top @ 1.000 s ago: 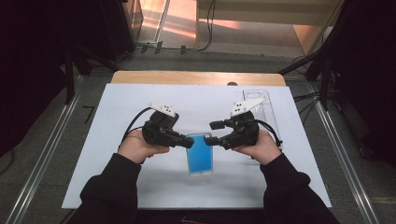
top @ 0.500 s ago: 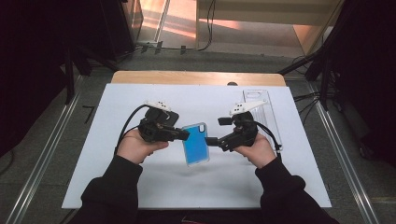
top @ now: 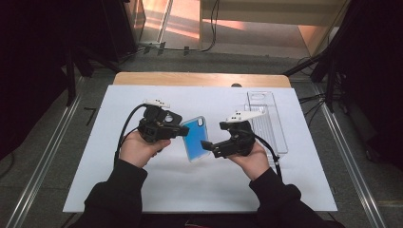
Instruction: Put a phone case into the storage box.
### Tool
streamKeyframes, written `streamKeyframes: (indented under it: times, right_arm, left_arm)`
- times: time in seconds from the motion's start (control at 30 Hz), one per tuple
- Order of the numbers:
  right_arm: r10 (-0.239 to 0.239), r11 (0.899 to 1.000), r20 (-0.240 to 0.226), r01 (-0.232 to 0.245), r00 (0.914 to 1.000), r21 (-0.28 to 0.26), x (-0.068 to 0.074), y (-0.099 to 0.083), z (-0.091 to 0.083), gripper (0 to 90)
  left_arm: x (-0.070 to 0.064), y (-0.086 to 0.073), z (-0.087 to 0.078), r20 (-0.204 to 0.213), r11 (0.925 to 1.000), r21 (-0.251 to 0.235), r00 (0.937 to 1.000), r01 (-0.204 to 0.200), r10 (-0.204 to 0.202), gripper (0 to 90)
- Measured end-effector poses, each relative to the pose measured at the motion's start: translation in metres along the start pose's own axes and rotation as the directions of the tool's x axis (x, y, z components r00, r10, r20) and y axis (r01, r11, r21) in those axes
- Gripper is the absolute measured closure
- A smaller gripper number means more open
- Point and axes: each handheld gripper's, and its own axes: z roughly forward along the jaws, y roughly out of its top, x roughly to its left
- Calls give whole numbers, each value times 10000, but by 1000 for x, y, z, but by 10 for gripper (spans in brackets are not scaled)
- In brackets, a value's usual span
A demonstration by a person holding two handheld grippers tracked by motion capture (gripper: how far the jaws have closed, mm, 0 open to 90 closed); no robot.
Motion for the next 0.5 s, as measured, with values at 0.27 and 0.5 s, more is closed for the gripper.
streamKeyframes:
  times: [0.27,0.5]
  right_arm:
    - [537,9985,671,-528,9963,-144,8,-9,13,0]
    - [350,9994,941,-347,9949,-49,15,-11,21,0]
  left_arm:
    - [-4,2,2,-319,9973,-62,9968,733,-735,807]
    - [-7,2,5,-356,9953,-18,9947,965,-966,807]
